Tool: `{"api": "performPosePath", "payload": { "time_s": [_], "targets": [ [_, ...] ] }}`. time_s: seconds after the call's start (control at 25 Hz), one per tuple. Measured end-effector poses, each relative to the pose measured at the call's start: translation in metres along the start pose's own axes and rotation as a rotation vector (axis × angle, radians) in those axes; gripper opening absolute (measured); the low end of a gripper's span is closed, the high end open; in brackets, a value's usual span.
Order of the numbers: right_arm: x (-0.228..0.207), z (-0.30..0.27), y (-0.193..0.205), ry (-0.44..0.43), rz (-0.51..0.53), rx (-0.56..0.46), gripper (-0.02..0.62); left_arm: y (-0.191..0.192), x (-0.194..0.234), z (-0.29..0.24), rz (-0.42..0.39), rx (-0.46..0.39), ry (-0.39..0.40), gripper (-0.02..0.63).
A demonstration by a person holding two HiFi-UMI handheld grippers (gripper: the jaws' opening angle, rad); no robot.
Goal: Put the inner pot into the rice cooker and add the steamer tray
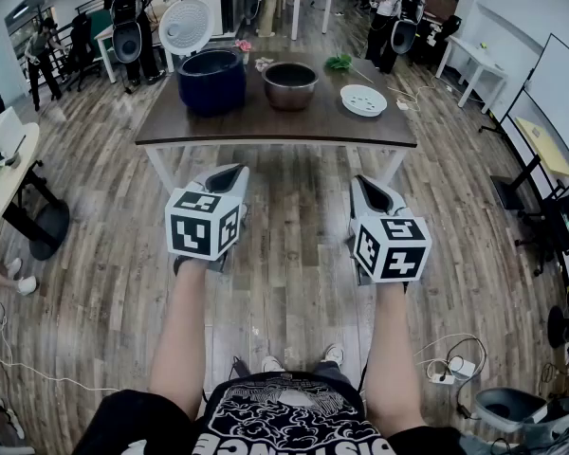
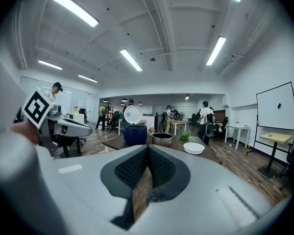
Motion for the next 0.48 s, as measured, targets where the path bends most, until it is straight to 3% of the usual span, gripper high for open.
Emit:
{"api": "performPosePath", "payload": {
  "time_s": [0.48],
  "targets": [
    [0.016,-0.005,-0.002,0.018,-0.021,-0.012,0.002,0.001,0.013,0.007,-0.013,-0.004,0.019,0.026]
  ]
}}
Point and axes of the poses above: the fingertips, and each gripper's own axes: z backward along the fingers, x to its left, y out of its underside, the point moved 3 cm from there along z, backward along the fingers, and after that the axes turned 6 degrees about x, right-handed, at the moved point
